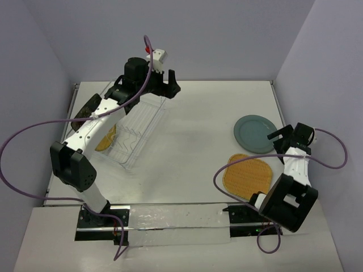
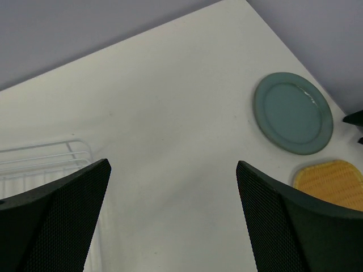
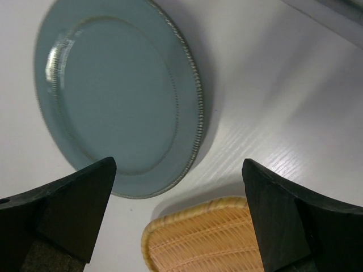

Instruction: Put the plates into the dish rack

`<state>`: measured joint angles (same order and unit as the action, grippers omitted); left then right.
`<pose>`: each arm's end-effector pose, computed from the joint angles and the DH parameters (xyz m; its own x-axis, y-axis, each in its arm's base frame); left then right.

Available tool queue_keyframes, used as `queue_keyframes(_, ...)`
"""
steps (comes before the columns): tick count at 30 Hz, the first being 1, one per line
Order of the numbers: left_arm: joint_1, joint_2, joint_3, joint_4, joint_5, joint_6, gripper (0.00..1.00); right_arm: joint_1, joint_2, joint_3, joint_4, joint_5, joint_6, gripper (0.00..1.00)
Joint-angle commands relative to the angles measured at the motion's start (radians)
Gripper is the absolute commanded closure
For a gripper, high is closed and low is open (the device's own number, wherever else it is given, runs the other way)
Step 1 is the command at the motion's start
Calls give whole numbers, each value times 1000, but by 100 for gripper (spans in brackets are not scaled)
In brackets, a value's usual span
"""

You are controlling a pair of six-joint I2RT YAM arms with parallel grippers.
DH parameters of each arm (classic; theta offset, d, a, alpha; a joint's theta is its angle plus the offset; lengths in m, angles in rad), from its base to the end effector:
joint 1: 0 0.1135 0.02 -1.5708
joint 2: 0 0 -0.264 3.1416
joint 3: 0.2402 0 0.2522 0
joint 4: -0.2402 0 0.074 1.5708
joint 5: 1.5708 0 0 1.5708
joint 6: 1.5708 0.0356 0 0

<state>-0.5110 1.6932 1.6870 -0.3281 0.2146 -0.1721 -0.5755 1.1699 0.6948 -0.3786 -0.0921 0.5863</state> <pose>0.3455 -0.2024 0.3983 -0.3938 0.0290 -0.9187 0.5946 0.7702 -0.2306 0.1982 -0.1247 0.2154 -0.2549 0.8221 -0.5091 0.7591 0.4963 0.4214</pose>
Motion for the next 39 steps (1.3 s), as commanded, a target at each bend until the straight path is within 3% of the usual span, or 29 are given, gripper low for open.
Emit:
queue_keyframes(1,-10,27,13,101,89,-48,1,-32,136,50,42,-25,2,1)
queue_keyframes(12,-18,82,22,114,134,-48,1,-72,355,68,137,-184,-46,4)
queue_keyframes(25,-20,83,-9,178,155,-15,1,-137,435,26,221,-299,-42,9)
queue_keyframes(33,-20,73,-57,244,194,14,1,-181,473,36,224,-350,-68,19)
queue_keyframes(39,-20,66,-100,287,227,37,1,-213,525,60,227,-407,-99,16)
